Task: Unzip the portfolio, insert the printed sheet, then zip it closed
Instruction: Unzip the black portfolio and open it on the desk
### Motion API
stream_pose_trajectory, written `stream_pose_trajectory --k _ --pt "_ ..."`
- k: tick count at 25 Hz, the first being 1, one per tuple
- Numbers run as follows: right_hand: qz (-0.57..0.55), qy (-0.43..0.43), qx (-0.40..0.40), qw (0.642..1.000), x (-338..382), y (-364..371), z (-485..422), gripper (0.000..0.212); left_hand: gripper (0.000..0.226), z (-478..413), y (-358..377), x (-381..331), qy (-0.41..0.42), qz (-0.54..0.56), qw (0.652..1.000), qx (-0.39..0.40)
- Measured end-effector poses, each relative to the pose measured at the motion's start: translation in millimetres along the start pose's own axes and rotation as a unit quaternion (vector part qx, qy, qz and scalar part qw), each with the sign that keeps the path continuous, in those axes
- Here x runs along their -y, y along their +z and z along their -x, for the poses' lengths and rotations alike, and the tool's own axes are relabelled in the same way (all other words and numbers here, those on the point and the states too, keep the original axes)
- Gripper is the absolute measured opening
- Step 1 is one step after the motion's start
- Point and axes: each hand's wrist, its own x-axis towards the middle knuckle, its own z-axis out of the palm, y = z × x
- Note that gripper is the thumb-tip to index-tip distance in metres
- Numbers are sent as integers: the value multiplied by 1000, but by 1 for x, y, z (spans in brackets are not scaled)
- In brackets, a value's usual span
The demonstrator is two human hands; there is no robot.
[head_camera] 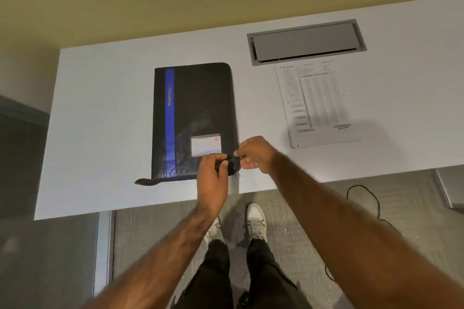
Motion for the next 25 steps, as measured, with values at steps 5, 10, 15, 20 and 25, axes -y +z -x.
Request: stream_pose_trajectory --k 5,10,15,20,25 --pt "-38 1 11 999 7 1 -2 19 11 28 16 20 -196 57 979 30" --pt "-51 -28 40 997 5 -3 3 26 3 19 48 9 -345 173 922 -23" --pt "-31 -51 -1 998 4 3 1 25 17 18 60 2 -343 251 903 -58" --pt "-24 -38 -27 999 10 4 -1 25 29 17 58 3 -314 187 929 -48" --pt "30 -57 -113 992 12 15 -4 7 40 22 44 8 -219 28 975 -8"
